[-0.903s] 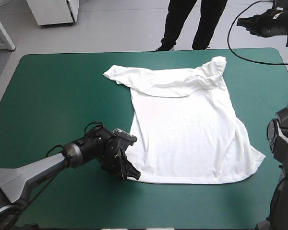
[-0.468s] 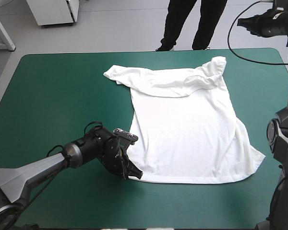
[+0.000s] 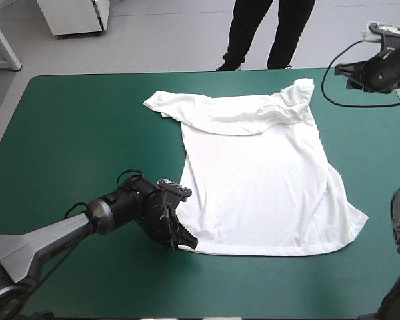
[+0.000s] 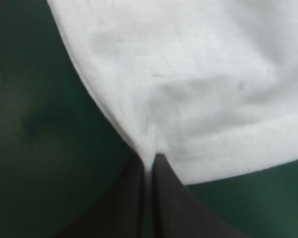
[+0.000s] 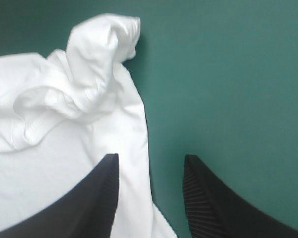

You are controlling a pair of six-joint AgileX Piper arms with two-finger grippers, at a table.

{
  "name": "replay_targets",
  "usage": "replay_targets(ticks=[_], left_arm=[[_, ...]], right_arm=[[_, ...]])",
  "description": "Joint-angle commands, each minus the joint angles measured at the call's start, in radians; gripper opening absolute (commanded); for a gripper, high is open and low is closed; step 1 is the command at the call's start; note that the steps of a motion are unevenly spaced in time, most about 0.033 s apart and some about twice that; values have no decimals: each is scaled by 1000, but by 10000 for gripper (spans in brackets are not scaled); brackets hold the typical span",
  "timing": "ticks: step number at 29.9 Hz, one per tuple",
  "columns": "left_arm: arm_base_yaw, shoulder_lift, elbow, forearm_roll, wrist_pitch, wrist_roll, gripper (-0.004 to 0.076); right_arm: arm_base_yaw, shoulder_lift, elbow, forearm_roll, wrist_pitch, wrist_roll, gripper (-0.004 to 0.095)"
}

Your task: Fold the cloth

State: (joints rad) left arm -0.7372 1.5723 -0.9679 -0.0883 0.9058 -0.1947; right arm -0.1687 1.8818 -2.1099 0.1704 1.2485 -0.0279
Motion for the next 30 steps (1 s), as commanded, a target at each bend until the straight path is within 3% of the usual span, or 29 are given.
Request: replay_targets(ticks=[1, 17, 24, 30], left_arm=[[-7, -12, -8, -3, -84, -4, -22], [-7, -12, -8, -5, -88, -2, -22], [-7, -12, -8, -23, -84, 22, -22], [-7, -12, -8, -23, -83, 22, -22]], right_arm=[[-8, -149, 137, 0, 2, -6, 405], [-8, -495, 849, -88, -87, 7, 411], [-8, -557, 1074, -136, -180, 50, 560], [-8, -559, 1166, -170, -273, 58, 568]])
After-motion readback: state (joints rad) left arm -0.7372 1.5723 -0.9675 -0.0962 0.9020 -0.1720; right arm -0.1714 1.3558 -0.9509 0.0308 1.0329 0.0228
